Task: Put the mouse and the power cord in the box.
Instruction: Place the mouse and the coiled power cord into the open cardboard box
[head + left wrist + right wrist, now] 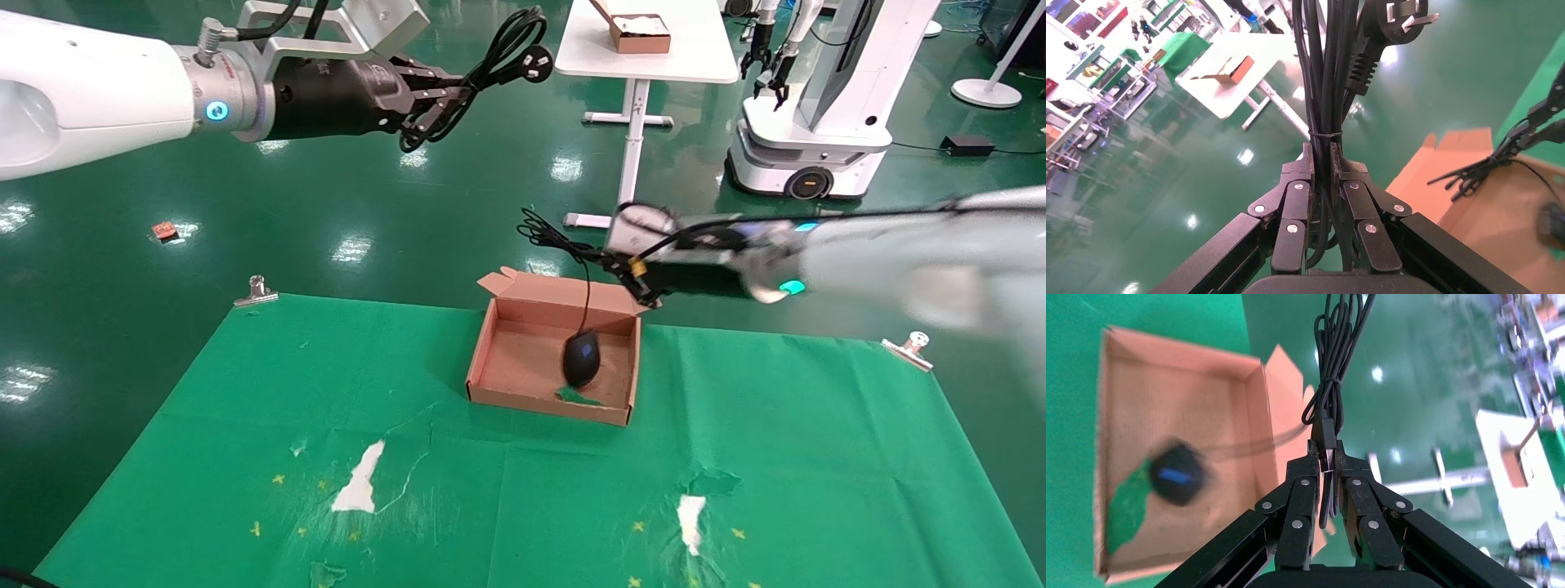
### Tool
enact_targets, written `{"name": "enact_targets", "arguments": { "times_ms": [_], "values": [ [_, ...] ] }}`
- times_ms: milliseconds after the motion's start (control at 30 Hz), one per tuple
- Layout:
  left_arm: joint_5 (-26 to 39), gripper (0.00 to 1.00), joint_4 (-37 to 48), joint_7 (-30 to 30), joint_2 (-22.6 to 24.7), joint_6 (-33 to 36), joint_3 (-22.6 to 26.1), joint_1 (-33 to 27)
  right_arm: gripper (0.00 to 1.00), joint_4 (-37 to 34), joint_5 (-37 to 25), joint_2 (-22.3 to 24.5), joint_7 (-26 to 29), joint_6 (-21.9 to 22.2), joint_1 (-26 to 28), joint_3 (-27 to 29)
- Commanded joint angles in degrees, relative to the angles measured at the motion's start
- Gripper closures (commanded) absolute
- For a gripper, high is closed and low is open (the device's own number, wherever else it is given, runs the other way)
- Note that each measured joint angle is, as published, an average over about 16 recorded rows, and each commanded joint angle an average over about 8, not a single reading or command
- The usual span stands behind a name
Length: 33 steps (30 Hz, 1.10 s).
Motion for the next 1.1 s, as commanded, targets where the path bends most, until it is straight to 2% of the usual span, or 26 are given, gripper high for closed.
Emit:
{"name": "enact_targets", "arguments": {
  "times_ms": [33,133,167,200,400,433,467,733,900,1000,1100],
  "values": [
    [0.2,1.0,0.0,0.3,-0.3,-0.2,0.2,-0.3,1.0,-1.9,-0.1,-2.8,-0.4,5.5,-1.1,0.0],
    [0.7,1.0,0.3,1.0,-1.6,1.3,0.5,-0.5,0.99,-2.4,0.5,-3.8,0.3,7.1,-3.1,0.4],
    [0.8,1.0,0.4,1.2,-2.0,1.8,0.6,-0.5,0.96,-2.3,0.7,-4.0,0.5,7.0,-3.8,0.5],
    [1.0,1.0,0.5,1.4,-2.3,2.3,0.7,-0.6,0.88,-2.2,0.9,-4.0,0.7,6.8,-4.5,0.5],
    [1.5,1.0,0.8,1.9,-3.5,4.4,1.1,-0.8,0.14,-1.4,1.0,-4.0,1.9,5.0,-6.5,0.1],
    [1.6,1.0,0.8,1.9,-3.6,4.7,1.1,-0.8,0.05,-1.2,1.0,-4.0,2.1,4.8,-6.5,0.0],
    [1.7,1.0,0.8,1.9,-3.6,5.0,1.2,-0.8,0.0,-1.2,1.0,-4.0,2.2,4.8,-6.5,0.0],
    [3.2,1.0,0.4,2.8,-3.0,5.9,2.3,-0.6,0.0,-1.6,2.3,-3.5,3.7,6.1,-6.5,0.4],
    [4.8,1.0,-0.6,4.0,-0.2,3.2,3.4,0.6,0.0,-1.8,2.6,-2.0,2.6,7.0,-4.8,0.6],
    [5.0,1.0,-2.4,4.5,2.1,0.8,3.8,3.2,0.0,-1.4,2.1,0.6,0.6,5.7,-2.1,0.2],
    [4.2,1.0,-5.8,2.7,3.6,-1.8,4.4,7.8,0.0,-0.6,1.3,4.4,-1.6,2.2,1.8,-0.2]
  ]
}}
